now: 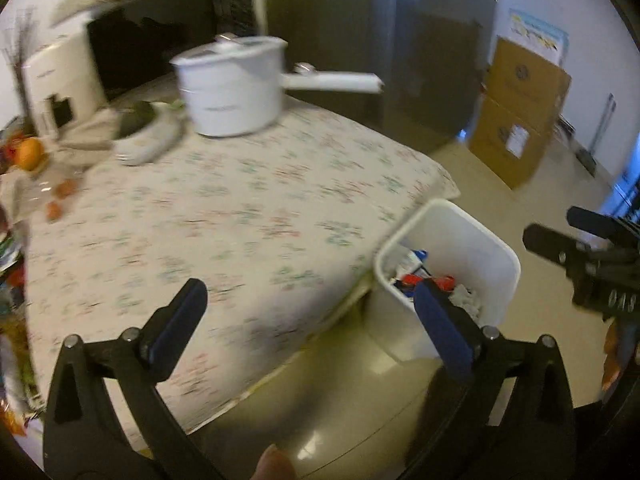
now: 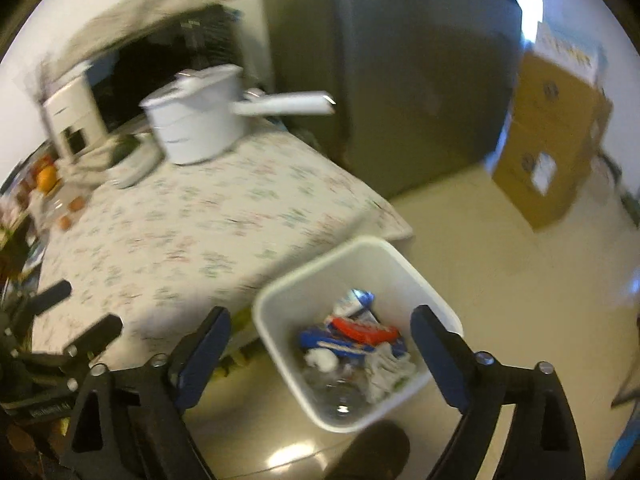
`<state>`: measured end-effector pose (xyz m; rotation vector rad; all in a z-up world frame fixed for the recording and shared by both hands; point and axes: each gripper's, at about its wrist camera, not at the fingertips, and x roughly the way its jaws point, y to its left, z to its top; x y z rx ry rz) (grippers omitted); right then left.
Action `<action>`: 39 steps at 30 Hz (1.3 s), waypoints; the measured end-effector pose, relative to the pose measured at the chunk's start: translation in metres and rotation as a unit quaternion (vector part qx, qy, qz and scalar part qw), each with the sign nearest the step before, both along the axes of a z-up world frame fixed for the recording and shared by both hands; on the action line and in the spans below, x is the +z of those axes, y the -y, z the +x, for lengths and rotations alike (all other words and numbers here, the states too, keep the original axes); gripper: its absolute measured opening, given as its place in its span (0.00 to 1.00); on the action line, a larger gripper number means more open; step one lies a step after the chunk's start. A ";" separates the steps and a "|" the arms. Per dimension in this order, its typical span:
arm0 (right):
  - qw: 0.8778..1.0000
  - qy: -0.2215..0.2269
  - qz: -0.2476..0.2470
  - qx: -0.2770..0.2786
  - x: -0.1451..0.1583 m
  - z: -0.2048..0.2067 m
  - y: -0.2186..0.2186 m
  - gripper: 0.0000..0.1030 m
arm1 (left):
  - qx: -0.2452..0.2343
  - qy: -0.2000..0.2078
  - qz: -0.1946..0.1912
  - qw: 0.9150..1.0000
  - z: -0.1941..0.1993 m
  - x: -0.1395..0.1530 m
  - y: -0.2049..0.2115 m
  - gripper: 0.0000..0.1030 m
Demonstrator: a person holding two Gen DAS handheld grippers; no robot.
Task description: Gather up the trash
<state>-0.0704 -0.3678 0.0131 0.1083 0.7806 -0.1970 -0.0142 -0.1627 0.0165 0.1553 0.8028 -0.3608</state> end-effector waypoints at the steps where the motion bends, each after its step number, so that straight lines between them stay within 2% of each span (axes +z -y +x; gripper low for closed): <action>1: 1.000 0.011 -0.009 0.006 0.004 -0.005 -0.011 0.99 | 0.009 0.013 -0.001 1.000 -0.006 0.007 -0.010 0.99; 7: 0.995 0.069 -0.058 0.037 0.028 -0.025 -0.062 1.00 | 0.042 0.084 0.003 0.996 -0.033 0.032 -0.043 1.00; 13: 0.992 0.099 -0.063 0.039 0.037 -0.025 -0.075 1.00 | 0.065 0.103 0.000 0.992 -0.038 0.035 -0.065 1.00; 20: 0.992 0.106 -0.054 0.040 0.041 -0.021 -0.082 1.00 | 0.087 0.111 -0.014 0.990 -0.041 0.036 -0.080 1.00; 28: 0.990 0.116 -0.067 0.048 0.043 -0.020 -0.093 1.00 | 0.105 0.108 -0.033 0.988 -0.041 0.037 -0.087 1.00; 39: 0.991 0.108 -0.067 0.048 0.039 -0.017 -0.094 1.00 | 0.114 0.103 -0.037 0.987 -0.040 0.036 -0.090 1.00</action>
